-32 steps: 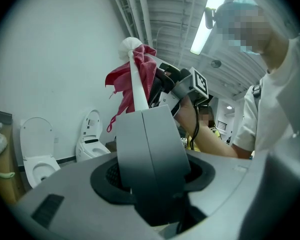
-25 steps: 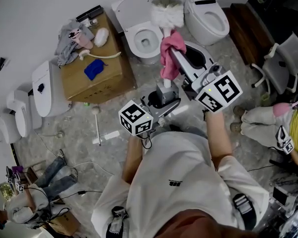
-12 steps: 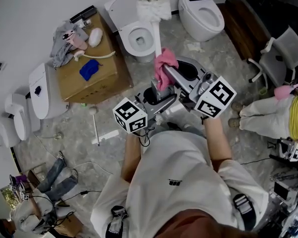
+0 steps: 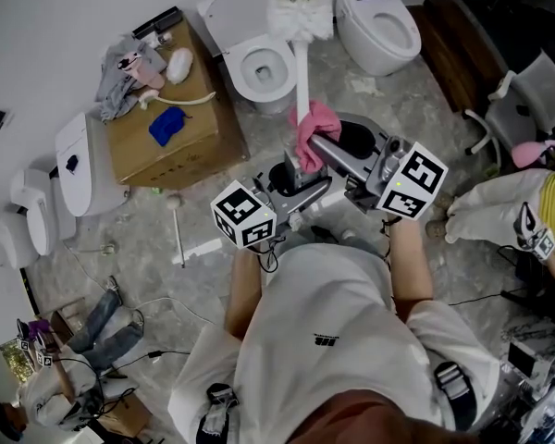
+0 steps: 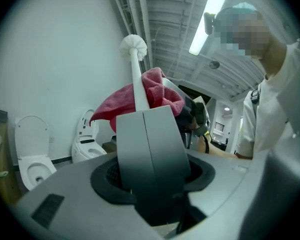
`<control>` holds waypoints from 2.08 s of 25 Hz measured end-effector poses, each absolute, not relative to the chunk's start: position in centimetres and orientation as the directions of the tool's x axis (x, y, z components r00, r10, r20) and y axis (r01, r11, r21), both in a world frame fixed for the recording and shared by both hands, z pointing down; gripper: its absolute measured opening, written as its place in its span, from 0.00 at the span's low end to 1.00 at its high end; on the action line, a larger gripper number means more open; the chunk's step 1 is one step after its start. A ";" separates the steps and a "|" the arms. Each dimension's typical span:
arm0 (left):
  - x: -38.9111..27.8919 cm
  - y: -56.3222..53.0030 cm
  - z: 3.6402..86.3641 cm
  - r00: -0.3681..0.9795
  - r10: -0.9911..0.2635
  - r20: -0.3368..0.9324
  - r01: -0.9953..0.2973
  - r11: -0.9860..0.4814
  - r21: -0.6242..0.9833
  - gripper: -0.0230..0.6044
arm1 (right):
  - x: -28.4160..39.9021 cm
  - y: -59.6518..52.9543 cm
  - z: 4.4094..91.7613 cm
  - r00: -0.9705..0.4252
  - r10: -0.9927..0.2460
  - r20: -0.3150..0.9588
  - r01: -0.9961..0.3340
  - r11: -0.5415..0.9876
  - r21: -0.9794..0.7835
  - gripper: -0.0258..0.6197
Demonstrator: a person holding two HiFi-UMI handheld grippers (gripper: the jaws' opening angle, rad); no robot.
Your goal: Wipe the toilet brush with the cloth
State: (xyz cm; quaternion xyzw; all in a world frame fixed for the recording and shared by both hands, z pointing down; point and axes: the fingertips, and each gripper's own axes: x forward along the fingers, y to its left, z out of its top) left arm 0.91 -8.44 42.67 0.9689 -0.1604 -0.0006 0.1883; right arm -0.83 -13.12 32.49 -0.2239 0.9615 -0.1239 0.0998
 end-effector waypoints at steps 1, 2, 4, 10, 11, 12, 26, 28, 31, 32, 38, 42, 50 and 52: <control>1.0 -8.5 42.8 0.947 -0.315 0.062 -0.315 -0.875 0.367 0.41 | -0.9 -13.1 32.6 -0.879 -0.458 -0.128 -0.412 0.868 -0.277 0.22; 1.0 -8.5 42.9 0.946 -0.318 0.064 -0.318 -0.873 0.368 0.41 | -1.0 -13.1 32.7 -0.878 -0.463 -0.118 -0.420 0.866 -0.270 0.24; 1.2 -8.5 43.2 0.944 -0.320 0.074 -0.325 -0.874 0.362 0.41 | -1.1 -13.3 33.2 -0.873 -0.480 -0.088 -0.446 0.858 -0.255 0.28; 2.2 -8.1 43.4 0.947 -0.312 0.082 -0.320 -0.877 0.360 0.41 | -0.8 -13.6 33.8 -0.868 -0.492 -0.063 -0.458 0.844 -0.278 0.33; 2.3 -8.0 43.5 0.947 -0.310 0.081 -0.318 -0.877 0.362 0.41 | -0.9 -13.6 33.9 -0.871 -0.488 -0.062 -0.453 0.845 -0.284 0.33; 2.4 -8.0 43.5 0.948 -0.309 0.080 -0.317 -0.876 0.363 0.41 | -0.9 -13.6 33.9 -0.872 -0.485 -0.060 -0.450 0.845 -0.289 0.32; 3.0 -8.0 43.8 0.934 -0.332 0.136 -0.358 -0.871 0.336 0.41 | -0.2 -14.0 33.7 -0.876 -0.482 -0.033 -0.449 0.837 -0.313 0.25; 2.7 -7.9 43.9 0.931 -0.334 0.147 -0.365 -0.872 0.328 0.41 | -0.5 -14.2 33.3 -0.873 -0.485 -0.041 -0.451 0.838 -0.309 0.25; 2.3 -7.5 44.3 0.928 -0.332 0.166 -0.370 -0.871 0.323 0.41 | -0.5 -14.8 32.6 -0.868 -0.494 -0.054 -0.456 0.836 -0.306 0.25; 2.3 -7.4 44.4 0.929 -0.330 0.168 -0.368 -0.871 0.326 0.41 | -0.5 -14.9 32.4 -0.867 -0.495 -0.057 -0.457 0.835 -0.305 0.25; 2.2 -6.5 45.2 0.937 -0.309 0.162 -0.347 -0.872 0.346 0.41 | -0.4 -16.0 30.9 -0.851 -0.520 -0.071 -0.482 0.829 -0.284 0.25; 2.3 -5.2 45.9 0.943 -0.294 0.155 -0.331 -0.876 0.352 0.41 | 0.0 -16.1 30.1 -0.837 -0.540 -0.083 -0.503 0.821 -0.268 0.25; 2.6 -4.6 45.7 0.951 -0.277 0.136 -0.308 -0.879 0.363 0.41 | 0.7 -17.1 28.2 -0.813 -0.569 -0.122 -0.521 0.805 -0.285 0.25; 2.7 -4.5 45.6 0.950 -0.283 0.130 -0.312 -0.877 0.366 0.41 | 0.7 -17.1 27.9 -0.805 -0.576 -0.140 -0.519 0.799 -0.305 0.25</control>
